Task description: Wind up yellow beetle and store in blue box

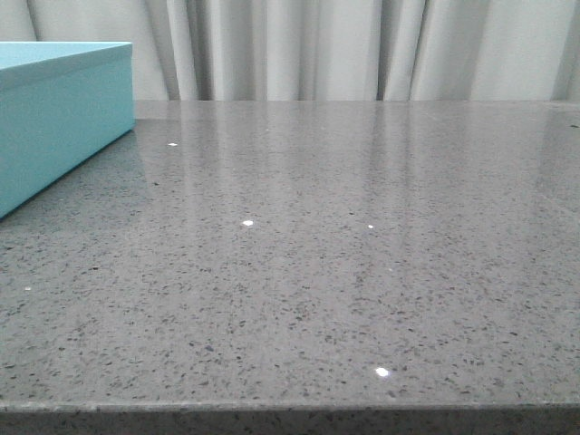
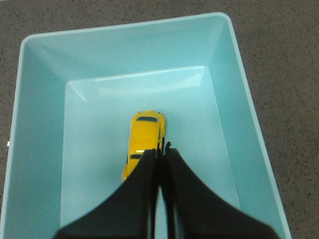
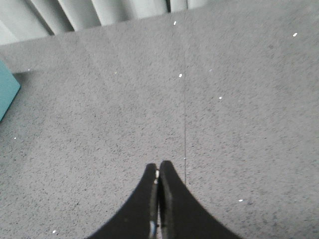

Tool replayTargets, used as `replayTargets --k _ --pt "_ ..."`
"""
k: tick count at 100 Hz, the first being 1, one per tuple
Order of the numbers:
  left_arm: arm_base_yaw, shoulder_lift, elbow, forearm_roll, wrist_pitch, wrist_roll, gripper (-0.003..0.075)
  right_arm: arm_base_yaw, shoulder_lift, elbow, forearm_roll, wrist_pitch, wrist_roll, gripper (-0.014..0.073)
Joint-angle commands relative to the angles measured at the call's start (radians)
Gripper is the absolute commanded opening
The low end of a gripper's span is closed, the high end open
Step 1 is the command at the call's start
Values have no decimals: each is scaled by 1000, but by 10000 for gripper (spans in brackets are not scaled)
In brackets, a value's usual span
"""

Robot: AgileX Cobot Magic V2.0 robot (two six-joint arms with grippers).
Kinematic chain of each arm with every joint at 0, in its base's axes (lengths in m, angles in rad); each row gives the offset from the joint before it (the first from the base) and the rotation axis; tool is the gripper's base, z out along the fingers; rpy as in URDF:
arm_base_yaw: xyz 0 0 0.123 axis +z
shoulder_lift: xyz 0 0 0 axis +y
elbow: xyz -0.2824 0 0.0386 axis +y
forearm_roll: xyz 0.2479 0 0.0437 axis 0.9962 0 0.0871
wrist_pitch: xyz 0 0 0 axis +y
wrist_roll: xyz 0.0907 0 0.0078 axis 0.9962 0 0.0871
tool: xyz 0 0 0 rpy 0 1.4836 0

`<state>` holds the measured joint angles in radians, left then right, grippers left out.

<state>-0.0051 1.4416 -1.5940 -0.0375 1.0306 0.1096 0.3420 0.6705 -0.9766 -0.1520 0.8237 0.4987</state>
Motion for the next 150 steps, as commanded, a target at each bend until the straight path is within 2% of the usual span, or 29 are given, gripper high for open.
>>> replayTargets --k 1,25,46,70,106,125,150 --pt "-2 -115 114 -17 -128 17 -20 1 -27 -22 -47 -57 -11 -67" --pt "-2 -424 558 -61 -480 17 -20 1 -91 -6 -144 -68 -11 -67" --pt "-2 -649 831 -91 -650 17 -20 1 -176 102 -166 -187 -11 -67" --pt "-2 -882 1034 -89 -718 17 -20 1 -334 270 -179 -271 -11 -67" --pt "-2 -1152 1247 -99 -725 17 -20 1 -576 497 -225 -275 -11 -67" --pt "-2 -1248 1296 -99 -729 17 -20 0 -646 527 -249 -267 -10 -67" --pt "-2 -1252 1296 -101 -729 17 -20 0 -647 527 -249 -266 -10 -67"
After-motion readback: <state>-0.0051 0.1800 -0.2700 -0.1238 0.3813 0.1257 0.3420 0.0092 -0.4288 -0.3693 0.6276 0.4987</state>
